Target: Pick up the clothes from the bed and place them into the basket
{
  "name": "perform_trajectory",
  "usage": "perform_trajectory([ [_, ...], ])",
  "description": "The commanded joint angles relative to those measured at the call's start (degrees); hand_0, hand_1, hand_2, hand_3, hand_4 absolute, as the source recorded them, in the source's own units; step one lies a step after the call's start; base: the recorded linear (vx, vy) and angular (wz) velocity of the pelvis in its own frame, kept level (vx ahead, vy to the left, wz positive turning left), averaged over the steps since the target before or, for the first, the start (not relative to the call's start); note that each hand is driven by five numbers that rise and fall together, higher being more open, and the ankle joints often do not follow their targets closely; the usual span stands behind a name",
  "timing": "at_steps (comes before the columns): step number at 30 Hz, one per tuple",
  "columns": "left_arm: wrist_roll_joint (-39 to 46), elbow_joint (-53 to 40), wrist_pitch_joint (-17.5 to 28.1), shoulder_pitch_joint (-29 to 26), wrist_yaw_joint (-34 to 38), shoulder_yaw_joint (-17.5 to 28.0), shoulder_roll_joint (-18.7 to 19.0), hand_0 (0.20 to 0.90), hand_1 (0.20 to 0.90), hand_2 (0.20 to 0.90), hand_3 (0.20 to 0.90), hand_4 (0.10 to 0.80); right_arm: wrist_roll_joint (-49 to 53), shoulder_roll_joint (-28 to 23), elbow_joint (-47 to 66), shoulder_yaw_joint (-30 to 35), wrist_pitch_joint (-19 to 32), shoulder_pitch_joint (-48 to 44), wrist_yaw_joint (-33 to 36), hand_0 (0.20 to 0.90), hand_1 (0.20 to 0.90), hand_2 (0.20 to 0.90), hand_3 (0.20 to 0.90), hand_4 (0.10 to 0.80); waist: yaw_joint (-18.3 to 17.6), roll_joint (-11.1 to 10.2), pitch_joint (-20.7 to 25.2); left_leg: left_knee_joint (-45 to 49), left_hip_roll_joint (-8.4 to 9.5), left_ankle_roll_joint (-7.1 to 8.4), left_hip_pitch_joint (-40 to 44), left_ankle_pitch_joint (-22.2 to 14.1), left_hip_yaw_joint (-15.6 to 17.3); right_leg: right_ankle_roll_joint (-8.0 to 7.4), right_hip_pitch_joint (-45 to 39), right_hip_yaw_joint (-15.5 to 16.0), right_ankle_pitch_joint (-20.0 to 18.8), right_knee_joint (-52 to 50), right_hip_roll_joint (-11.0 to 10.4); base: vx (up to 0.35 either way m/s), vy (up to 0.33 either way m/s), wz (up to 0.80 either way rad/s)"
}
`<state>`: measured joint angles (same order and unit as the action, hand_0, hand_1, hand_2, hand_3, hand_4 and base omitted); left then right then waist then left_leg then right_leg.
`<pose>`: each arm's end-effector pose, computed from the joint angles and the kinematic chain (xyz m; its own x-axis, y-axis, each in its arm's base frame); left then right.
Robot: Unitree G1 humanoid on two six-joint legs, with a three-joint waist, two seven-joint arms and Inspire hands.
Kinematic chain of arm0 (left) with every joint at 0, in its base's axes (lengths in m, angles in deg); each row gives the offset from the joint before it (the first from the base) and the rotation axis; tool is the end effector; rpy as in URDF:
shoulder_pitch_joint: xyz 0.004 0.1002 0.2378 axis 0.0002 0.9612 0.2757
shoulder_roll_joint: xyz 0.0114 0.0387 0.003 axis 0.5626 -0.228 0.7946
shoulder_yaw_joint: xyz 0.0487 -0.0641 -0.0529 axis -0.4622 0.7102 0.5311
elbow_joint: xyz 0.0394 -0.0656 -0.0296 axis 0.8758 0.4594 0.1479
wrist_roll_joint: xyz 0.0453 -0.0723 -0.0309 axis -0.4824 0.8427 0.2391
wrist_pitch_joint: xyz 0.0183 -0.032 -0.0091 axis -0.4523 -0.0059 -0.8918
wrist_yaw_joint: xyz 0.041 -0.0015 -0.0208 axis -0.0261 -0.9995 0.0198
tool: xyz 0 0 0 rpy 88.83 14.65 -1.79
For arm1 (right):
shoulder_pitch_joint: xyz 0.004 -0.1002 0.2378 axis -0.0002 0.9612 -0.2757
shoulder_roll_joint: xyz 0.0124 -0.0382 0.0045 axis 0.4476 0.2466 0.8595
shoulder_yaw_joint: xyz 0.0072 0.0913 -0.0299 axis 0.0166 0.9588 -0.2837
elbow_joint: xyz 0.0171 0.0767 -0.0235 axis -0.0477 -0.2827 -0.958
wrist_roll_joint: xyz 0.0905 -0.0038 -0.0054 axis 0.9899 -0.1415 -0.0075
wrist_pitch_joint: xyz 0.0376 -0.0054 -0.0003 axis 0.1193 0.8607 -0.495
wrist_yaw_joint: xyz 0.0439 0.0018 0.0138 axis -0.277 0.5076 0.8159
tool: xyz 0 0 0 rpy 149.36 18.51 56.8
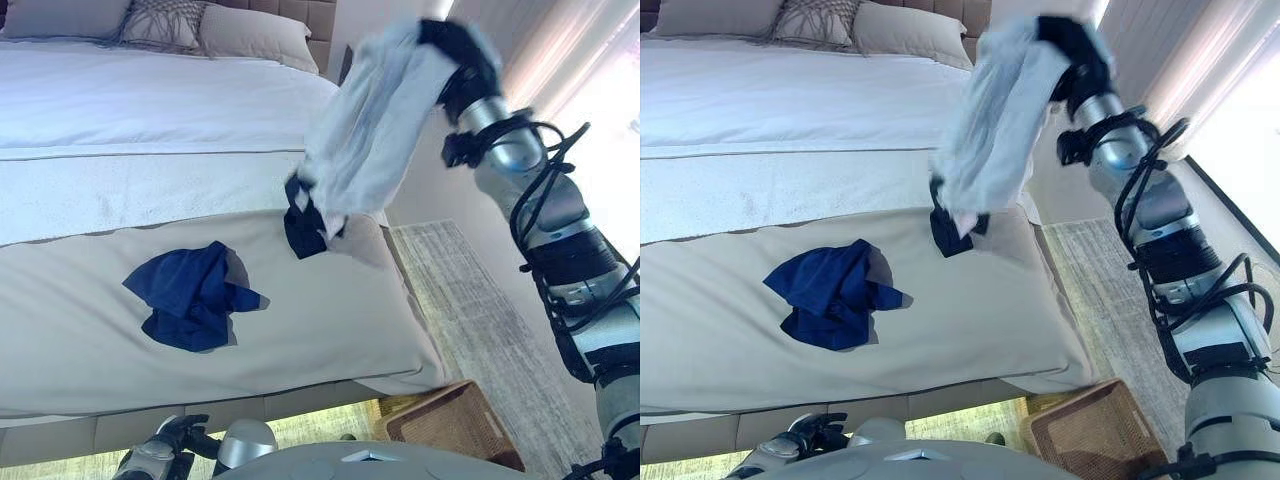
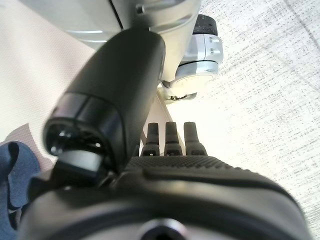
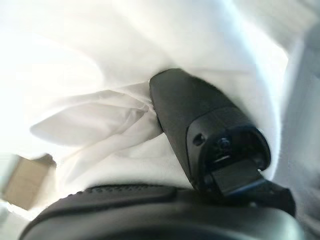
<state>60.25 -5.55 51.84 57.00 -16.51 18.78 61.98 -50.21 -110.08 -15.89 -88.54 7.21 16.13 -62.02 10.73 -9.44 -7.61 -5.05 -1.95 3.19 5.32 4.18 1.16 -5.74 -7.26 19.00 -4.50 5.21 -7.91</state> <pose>0.0699 0.2620 -0.0852 0.3055 0.2164 -0.9273 0.1901 0.9404 0.2821 0.2992 -0.1666 0.2119 0.9303 0.3142 0.1891 -0.2258 0.8972 -0.3795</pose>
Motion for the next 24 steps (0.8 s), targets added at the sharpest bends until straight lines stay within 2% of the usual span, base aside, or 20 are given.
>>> perform_trajectory([
  [1, 0.6, 0.9, 0.3, -2.3, -0.4, -3.1, -1.7, 0.900, 0.900, 0.900, 0.900, 0.800, -5.8, 0.1, 1.4, 0.5, 2.9, -7.6, -5.5, 0.300, 0.300, 0.300, 0.200, 0.100, 1.1, 1.4, 3.0, 0.1, 2.71, -4.46, 1.9, -7.0, 1.2, -1.27, -0.6, 1.9, 4.0, -5.8, -0.7, 0.000, 0.000, 0.00],
  [2, 0.7, 0.9, 0.3, -2.3, -0.5, -3.0, -1.7, 0.900, 0.900, 0.900, 0.900, 0.800, -7.5, 0.6, 0.0, -0.4, 2.2, -7.3, -7.2, 0.300, 0.300, 0.300, 0.200, 0.100, 1.4, 1.4, 2.8, 0.1, 2.68, -4.45, 1.9, -7.0, 1.3, -1.28, -0.7, 2.1, 4.0, -5.8, -0.8, 0.000, 0.000, 0.00],
  [3, 0.7, 0.8, 0.1, -2.2, -0.5, -3.0, -1.7, 0.900, 0.900, 0.900, 0.900, 0.800, -8.6, 0.9, -0.8, -1.1, 1.2, -7.3, -7.7, 0.526, 0.526, 0.526, 0.464, 0.364, 1.5, 1.4, 2.6, 0.1, 2.68, -4.46, 1.9, -7.0, 1.2, -1.29, -0.8, 2.3, 4.0, -5.8, -0.8, 0.000, 0.000, 0.00],
  [4, 0.6, 0.8, 0.0, -2.3, -0.8, -2.9, -1.6, 0.900, 0.900, 0.900, 0.900, 0.800, -11.2, 1.4, -2.4, -1.7, 0.1, -7.3, -9.4, 0.900, 0.900, 0.900, 0.900, 0.800, 1.7, 1.3, 2.5, 0.1, 2.68, -4.44, 1.8, -6.9, 1.2, -1.29, -0.7, 2.5, 4.0, -5.8, -0.8, 0.000, 0.000, 0.00],
  [9, 0.7, 0.4, -0.3, -2.5, -0.6, -3.6, -1.4, 0.900, 0.900, 0.900, 0.900, 0.800, -17.7, 2.3, -10.5, -6.1, 0.1, -8.5, -12.6, 0.900, 0.900, 0.900, 0.900, 0.800, 3.3, 0.5, 1.1, 0.1, 2.41, -4.33, 1.2, -6.4, 0.7, -1.38, -0.9, 3.6, 3.8, -5.2, -0.8, -0.001, -0.014, 0.03],
  [14, 0.3, 0.0, 0.1, -2.5, -0.4, -3.6, -0.6, 0.900, 0.900, 0.900, 0.900, 0.800, -23.7, 1.2, -13.8, -7.6, 1.0, -10.2, -14.4, 0.900, 0.900, 0.900, 0.900, 0.800, 4.4, -0.1, 0.1, 0.1, 2.22, -4.13, 0.4, -6.1, 0.3, -1.79, -0.9, 4.6, 3.3, -4.7, -0.7, -0.001, -0.035, 0.03],
  [15, 0.3, -0.1, 0.2, -2.3, -0.3, -3.5, -0.4, 0.900, 0.900, 0.900, 0.900, 0.800, -25.0, 0.8, -14.3, -7.8, 1.5, -10.6, -15.1, 0.813, 0.813, 0.813, 0.798, 0.698, 4.5, -0.2, 0.0, 0.1, 2.20, -4.10, 0.3, -6.1, 0.3, -1.85, -0.9, 4.7, 3.2, -4.6, -0.7, 0.004, -0.023, 0.10],
  [16, 0.1, -0.5, 0.0, -2.1, -0.3, -3.5, -0.1, 0.900, 0.900, 0.900, 0.900, 0.800, -26.3, 0.1, -14.4, -8.3, 1.7, -11.1, -15.3, 0.519, 0.519, 0.519, 0.455, 0.355, 4.7, -0.3, -0.2, 0.1, 2.20, -4.11, 0.1, -6.0, 0.2, -1.94, -0.9, 4.8, 3.2, -4.6, -0.7, 0.006, -0.023, 0.17],
  [17, -0.1, -0.8, 0.1, -1.9, -0.3, -3.3, 0.2, 0.900, 0.900, 0.900, 0.900, 0.800, -26.7, -0.9, -14.1, -8.6, 1.9, -11.4, -15.8, 0.300, 0.300, 0.300, 0.200, 0.100, 4.8, -0.4, -0.4, 0.1, 2.19, -4.12, -0.1, -5.9, 0.1, -1.99, -0.8, 4.8, 3.2, -4.7, -0.6, 0.010, -0.024, 0.16],
  [24, -0.3, -0.8, 0.9, -1.4, -0.5, -2.5, 0.6, 0.900, 0.900, 0.900, 0.900, 0.800, -31.7, -3.7, -11.8, -8.3, 3.1, -12.2, -17.0, 0.300, 0.300, 0.300, 0.200, 0.100, 4.2, -0.3, -0.9, 0.1, 2.15, -4.23, -0.2, -5.7, 0.4, -2.02, -0.3, 4.4, 3.4, -5.4, -0.7, 0.012, -0.005, 0.04],
])
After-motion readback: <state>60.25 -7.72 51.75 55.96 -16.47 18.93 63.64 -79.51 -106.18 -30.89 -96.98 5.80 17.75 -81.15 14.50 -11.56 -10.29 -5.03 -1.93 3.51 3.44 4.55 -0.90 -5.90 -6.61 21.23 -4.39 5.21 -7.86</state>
